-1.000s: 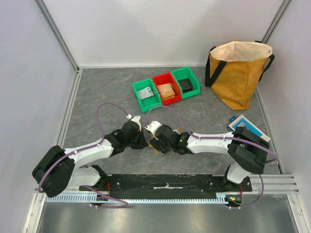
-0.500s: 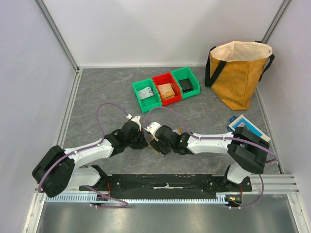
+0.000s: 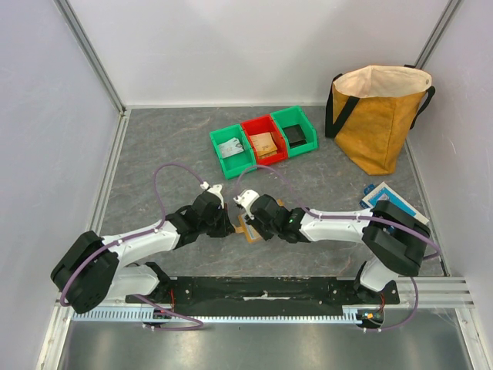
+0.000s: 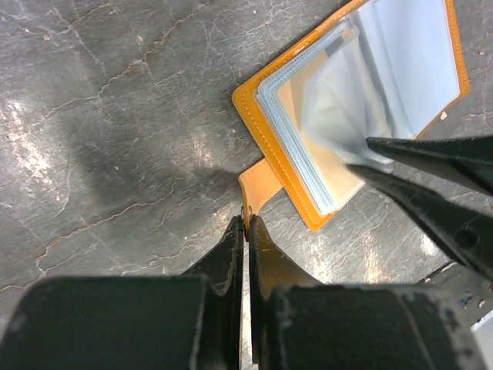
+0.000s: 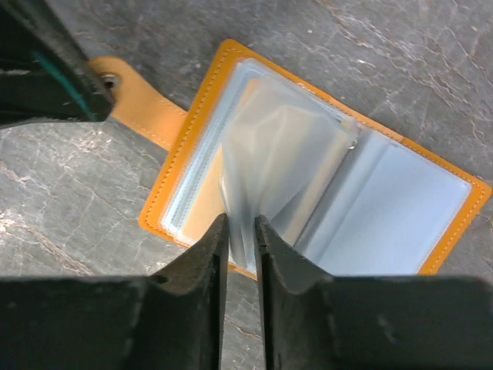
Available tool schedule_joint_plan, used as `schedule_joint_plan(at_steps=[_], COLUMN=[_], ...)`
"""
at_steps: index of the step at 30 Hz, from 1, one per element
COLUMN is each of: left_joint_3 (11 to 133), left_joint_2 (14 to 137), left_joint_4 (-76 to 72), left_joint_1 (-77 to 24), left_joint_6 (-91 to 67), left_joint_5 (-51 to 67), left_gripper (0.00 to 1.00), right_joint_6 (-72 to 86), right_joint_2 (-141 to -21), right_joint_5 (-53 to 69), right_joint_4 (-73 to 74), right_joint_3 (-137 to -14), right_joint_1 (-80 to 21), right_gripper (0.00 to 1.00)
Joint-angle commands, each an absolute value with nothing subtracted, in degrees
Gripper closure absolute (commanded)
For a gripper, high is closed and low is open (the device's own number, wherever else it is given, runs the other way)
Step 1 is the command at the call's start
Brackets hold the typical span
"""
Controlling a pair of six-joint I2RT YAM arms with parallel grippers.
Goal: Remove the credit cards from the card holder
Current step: Remove the credit card from the card holder.
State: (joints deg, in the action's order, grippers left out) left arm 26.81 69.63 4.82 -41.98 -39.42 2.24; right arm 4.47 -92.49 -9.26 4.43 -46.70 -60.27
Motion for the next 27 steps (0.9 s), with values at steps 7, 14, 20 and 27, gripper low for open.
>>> schedule_joint_plan(at_steps=[7,14,20,27], left_joint_3=[26.46,26.37,26.63,26.72], left_joint_2=[68.47,68.20,68.64,68.73], left_joint_4=[5.27,5.54,5.45,5.45], left_joint_1=[-42.10,-42.19,-42.10,-42.10], left_joint_6=[-38.85,-38.85,-38.76,-38.93], left_joint_5=[3.78,3.60,4.04,4.22], left_gripper=[0.98,0.98,0.98,0.98], right_joint_6=[7.90,18.09,22.58,13.73], right_joint_2=[-88.95,-85.34,-85.43,-79.46], right_joint_5=[-10.79,-23.28,-28.38,-23.48], right_joint_4=[4.57,5.97,11.07,10.64], right_joint_3=[-44.30,-40.70,-40.87,-43.68], right_joint_1=[-54.94,-49.75,-48.60,-50.79], right_gripper=[0.87,0.82,0.67,0.42])
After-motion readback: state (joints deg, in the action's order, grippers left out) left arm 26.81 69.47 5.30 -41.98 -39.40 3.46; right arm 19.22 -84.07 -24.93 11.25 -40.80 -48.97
